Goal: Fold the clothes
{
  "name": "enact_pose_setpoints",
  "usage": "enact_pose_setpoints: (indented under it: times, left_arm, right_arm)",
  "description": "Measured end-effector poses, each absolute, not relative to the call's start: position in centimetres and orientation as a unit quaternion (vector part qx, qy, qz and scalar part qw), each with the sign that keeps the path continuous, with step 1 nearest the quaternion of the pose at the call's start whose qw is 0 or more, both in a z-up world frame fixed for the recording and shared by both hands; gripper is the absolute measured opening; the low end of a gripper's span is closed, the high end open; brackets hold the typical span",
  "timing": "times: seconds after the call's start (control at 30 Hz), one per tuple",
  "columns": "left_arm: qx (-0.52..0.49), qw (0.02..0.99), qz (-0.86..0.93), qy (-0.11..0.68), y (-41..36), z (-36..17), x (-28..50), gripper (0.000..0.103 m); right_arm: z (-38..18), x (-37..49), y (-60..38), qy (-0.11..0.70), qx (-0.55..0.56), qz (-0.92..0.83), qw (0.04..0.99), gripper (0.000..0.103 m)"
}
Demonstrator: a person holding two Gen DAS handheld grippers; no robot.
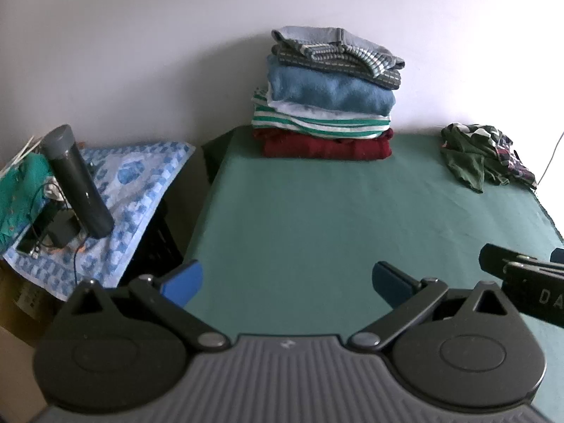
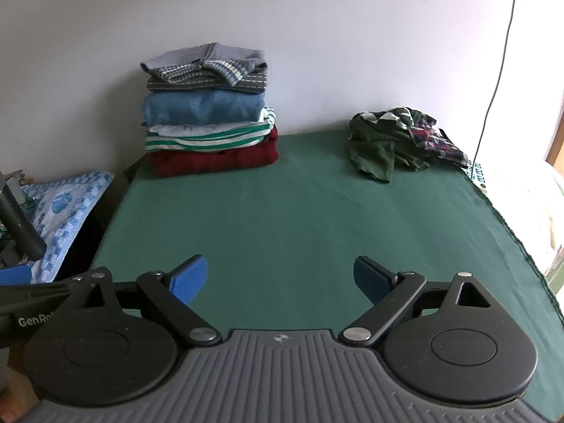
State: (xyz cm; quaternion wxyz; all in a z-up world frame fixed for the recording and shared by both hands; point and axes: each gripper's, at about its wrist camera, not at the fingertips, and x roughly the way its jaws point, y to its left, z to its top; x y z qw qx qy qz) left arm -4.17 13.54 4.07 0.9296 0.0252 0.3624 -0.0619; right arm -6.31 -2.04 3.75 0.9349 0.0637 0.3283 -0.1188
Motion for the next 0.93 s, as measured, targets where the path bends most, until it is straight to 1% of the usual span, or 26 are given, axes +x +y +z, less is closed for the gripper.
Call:
enact_pose_setpoints:
  times: [0.93]
  left_arm:
    - [0.04, 0.929, -0.055, 0.364, 12.66, 3.58, -3.43, 0.102]
  right_arm:
    - [3.25, -5.28, -2.53, 0.335, 0.071, -0.118, 0.932, 0.092]
